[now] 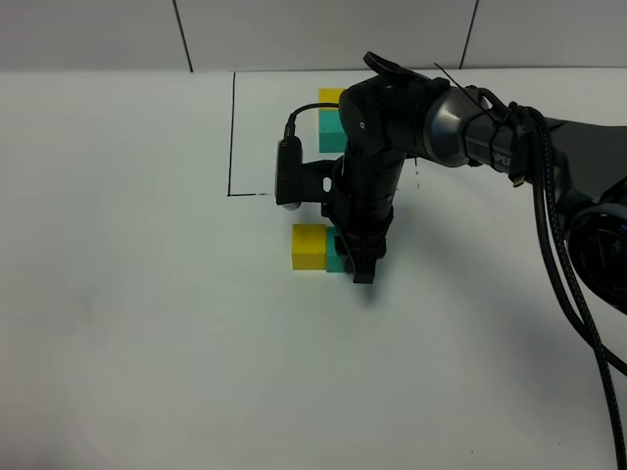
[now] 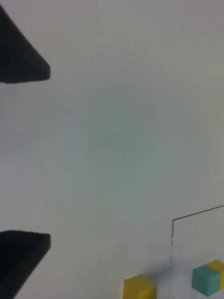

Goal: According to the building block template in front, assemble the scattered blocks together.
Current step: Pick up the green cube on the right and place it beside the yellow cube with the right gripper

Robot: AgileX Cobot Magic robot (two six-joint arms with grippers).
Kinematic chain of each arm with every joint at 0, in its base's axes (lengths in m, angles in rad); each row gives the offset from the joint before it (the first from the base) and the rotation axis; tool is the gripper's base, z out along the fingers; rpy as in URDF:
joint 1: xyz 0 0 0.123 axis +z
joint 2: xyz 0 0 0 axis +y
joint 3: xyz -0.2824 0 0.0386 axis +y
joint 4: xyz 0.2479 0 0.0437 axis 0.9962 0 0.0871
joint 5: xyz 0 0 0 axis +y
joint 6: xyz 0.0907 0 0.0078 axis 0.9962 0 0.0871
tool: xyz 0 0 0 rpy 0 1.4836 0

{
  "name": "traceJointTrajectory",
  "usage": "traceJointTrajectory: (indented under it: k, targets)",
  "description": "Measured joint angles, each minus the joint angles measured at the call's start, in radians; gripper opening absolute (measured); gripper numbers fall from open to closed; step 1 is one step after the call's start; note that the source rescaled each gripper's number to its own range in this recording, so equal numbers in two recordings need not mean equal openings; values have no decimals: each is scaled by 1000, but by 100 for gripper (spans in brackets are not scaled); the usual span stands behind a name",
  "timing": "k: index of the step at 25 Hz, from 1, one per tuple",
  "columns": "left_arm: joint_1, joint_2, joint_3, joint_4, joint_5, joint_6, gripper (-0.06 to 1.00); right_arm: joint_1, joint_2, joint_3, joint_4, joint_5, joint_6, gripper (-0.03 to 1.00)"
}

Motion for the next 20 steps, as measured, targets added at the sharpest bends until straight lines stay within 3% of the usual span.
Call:
traceJointTrajectory:
  k: [16, 18, 20]
  targets:
    - [0, 0, 0, 0, 0, 0, 42, 1, 3, 0, 2, -6, 8, 1]
    - [0, 0, 0, 0, 0, 0, 42, 1, 2, 0, 5, -17, 13, 8]
    - [0, 0, 0, 0, 0, 0, 42, 2, -7, 0, 7, -24, 28, 23]
